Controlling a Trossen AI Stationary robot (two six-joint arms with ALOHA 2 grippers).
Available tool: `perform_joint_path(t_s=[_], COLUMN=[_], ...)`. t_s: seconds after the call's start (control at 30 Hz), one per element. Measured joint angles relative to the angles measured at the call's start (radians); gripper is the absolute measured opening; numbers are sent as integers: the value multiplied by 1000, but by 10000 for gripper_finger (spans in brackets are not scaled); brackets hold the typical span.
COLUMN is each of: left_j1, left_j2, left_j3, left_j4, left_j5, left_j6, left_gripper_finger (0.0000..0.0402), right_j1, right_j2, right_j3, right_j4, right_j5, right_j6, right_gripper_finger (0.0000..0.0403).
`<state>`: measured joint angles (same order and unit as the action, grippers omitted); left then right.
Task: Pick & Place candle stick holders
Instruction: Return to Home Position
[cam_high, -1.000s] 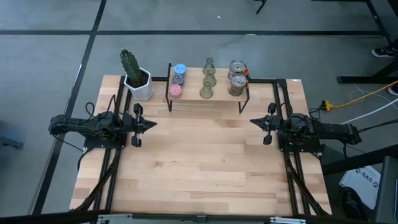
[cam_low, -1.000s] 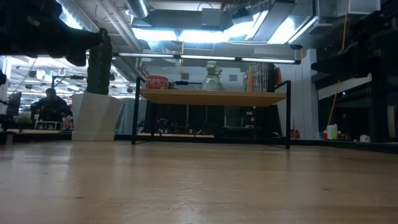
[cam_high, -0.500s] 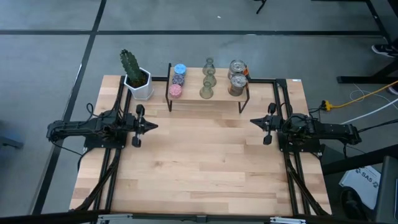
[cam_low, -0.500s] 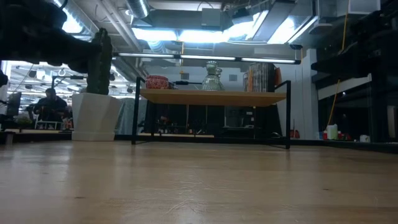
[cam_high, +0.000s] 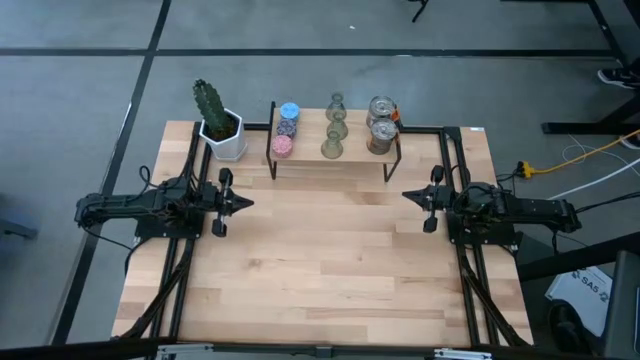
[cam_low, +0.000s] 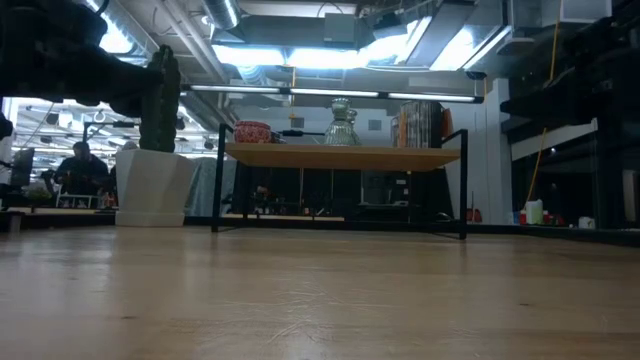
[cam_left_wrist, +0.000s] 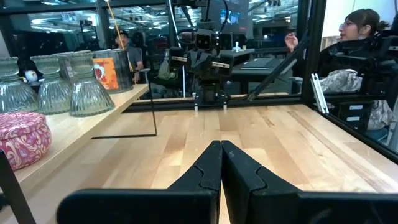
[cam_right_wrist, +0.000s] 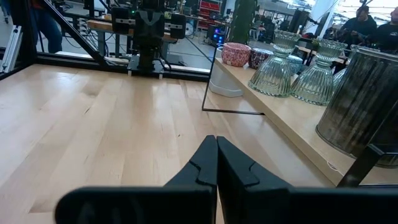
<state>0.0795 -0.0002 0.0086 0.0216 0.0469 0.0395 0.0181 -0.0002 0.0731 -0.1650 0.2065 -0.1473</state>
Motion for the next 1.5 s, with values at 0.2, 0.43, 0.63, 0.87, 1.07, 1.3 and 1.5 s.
perform_joint_path(t_s=[0.2, 0.43, 0.63, 0.87, 1.07, 1.3, 1.5], left_j1=[0, 0, 0, 0, 0, 0, 0], left_j2=[0, 0, 0, 0, 0, 0, 0], left_j3=[0, 0, 0, 0, 0, 0, 0], left_j4=[1, 2, 2, 3, 3, 3, 3], left_j5=[0, -1, -1, -1, -1, -1, -1], left_j6=[0, 0, 0, 0, 0, 0, 0], left_gripper_finger=[2, 2, 2, 2, 2, 2, 2], right_j1=[0, 0, 0, 0, 0, 0, 8], right_j2=[0, 0, 0, 0, 0, 0, 0], right_j3=[0, 0, 0, 0, 0, 1, -13], right_j4=[0, 0, 0, 1, 5, 46, 83], right_j5=[0, 0, 0, 1, 1, -45, -112], right_j6=[0, 0, 0, -66, -134, -79, -43], right_gripper_finger=[1, 1, 1, 1, 1, 1, 1])
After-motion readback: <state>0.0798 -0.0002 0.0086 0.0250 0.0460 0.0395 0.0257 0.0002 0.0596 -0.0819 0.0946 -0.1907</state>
